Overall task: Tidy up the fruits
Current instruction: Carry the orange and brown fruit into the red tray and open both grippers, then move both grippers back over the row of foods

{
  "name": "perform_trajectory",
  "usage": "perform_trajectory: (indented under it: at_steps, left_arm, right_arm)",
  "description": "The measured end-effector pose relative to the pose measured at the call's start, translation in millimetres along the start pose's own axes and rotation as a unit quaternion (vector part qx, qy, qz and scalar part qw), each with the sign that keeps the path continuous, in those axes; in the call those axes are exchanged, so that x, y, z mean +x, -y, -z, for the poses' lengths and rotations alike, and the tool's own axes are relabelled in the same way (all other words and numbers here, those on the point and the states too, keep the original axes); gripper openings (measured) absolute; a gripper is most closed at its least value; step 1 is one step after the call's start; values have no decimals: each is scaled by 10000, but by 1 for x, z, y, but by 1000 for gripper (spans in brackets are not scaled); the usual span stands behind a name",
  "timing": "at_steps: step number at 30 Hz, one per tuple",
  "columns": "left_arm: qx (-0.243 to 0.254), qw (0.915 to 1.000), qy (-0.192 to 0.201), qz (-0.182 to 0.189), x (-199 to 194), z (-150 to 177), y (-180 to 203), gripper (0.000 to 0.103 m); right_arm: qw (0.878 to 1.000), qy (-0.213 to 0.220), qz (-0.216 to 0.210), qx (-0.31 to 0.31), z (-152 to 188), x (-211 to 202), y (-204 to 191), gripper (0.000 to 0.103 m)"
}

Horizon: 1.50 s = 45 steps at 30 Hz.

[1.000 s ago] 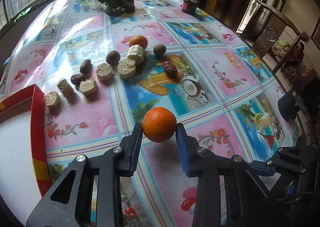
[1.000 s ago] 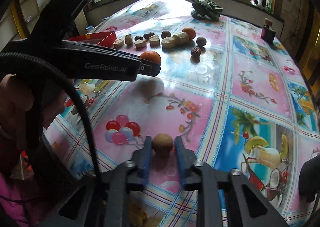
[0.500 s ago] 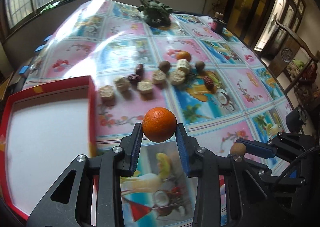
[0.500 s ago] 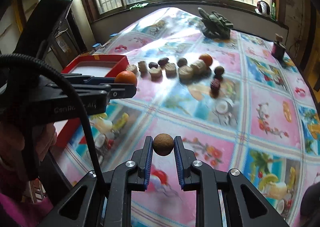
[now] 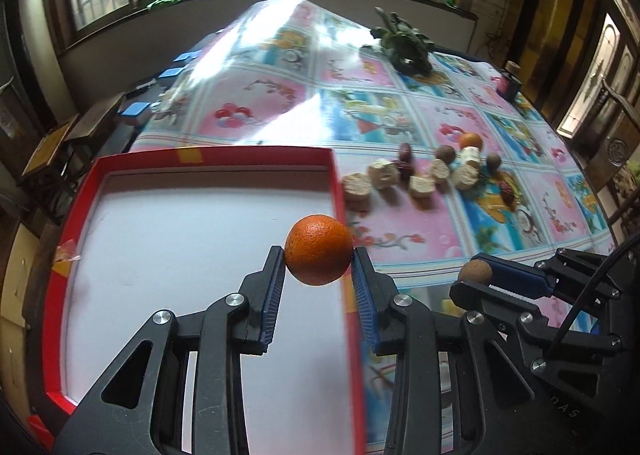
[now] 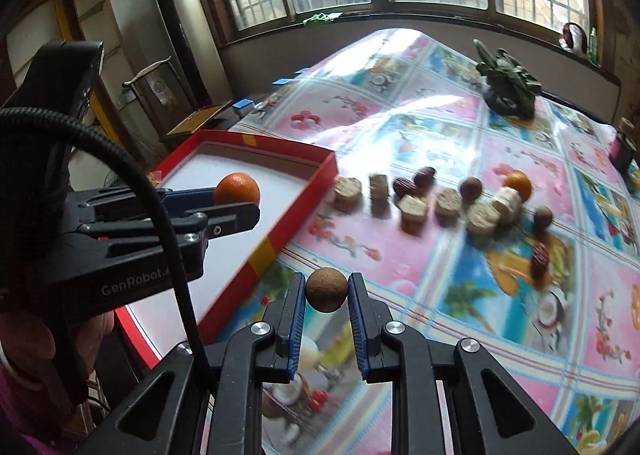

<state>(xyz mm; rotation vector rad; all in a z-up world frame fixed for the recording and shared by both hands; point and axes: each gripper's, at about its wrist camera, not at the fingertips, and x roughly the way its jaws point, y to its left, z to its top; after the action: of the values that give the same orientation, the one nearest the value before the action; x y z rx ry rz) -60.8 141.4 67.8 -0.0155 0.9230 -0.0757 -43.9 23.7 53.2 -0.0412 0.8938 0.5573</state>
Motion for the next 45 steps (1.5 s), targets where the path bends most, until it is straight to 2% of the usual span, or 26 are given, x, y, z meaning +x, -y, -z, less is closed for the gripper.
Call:
perform_trajectory:
  at_steps: [12, 18, 27, 31, 36, 42, 45]
  left_arm:
    - [-591, 9972, -124, -433, 16, -2, -68, 33]
    - [-683, 9963, -257, -460, 26, 0, -79, 33]
    - [-716, 9953, -377, -537, 35, 3, -86, 33]
    - [-725, 9953, -423, -493, 36, 5, -88, 33]
    - [-727, 9951, -403, -542, 35, 6, -92, 33]
    - [-889, 9939, -480, -449, 33, 6, -96, 34]
    - [-920, 9937, -526, -369, 30, 4, -93, 39]
  right_arm:
    - [9988, -80, -329, -358, -47, 56, -43, 20]
    - [9981, -222, -436, -386, -61, 87, -50, 20]
    - [9963, -384, -487, -599, -58, 113, -59, 20]
    - [9955, -432, -539, -655, -54, 117, -61, 21]
    - [9958, -430, -635, -502, -54, 116, -58, 31]
    - [9972, -176, -680, -264, -52, 89, -43, 33]
    - [9979, -116, -621, -103, -49, 73, -30, 35]
